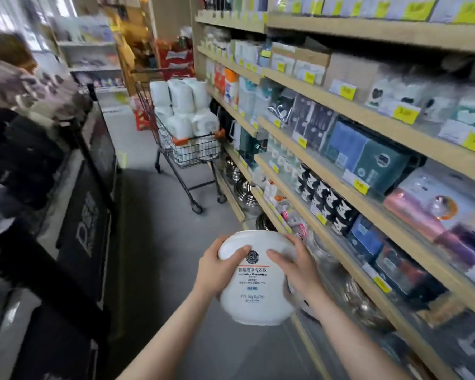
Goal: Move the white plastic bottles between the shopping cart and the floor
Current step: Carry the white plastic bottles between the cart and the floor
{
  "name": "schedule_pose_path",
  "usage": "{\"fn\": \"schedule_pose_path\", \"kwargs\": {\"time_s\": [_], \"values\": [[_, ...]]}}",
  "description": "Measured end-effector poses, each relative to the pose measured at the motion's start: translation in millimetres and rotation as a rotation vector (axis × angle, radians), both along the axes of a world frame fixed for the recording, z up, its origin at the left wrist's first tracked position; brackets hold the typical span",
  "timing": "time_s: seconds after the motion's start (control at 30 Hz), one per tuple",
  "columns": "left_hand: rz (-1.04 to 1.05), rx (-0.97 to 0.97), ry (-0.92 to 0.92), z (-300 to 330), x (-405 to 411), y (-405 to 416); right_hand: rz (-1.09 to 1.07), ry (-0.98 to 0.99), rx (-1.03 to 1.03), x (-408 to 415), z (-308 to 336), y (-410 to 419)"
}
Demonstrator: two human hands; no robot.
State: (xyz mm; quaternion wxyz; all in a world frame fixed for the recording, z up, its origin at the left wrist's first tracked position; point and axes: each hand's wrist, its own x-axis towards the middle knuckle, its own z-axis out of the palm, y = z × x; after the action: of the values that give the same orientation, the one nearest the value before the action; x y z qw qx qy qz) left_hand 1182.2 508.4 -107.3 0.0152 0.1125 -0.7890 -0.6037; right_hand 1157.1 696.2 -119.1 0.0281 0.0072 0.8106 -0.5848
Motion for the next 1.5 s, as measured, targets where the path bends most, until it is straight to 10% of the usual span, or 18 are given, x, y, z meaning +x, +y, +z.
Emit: {"fn": "schedule_pose_path", "kwargs": {"time_s": [0.37, 1.5], "values": [[0.250, 0.030, 0.009, -3, -189, -102, 0.247, -0.017, 0.002, -232, 9, -114], [0.012, -0.040, 0.052, 7, -886, -431, 0.306, -0.080, -0.004, -909, 39, -408]]}}
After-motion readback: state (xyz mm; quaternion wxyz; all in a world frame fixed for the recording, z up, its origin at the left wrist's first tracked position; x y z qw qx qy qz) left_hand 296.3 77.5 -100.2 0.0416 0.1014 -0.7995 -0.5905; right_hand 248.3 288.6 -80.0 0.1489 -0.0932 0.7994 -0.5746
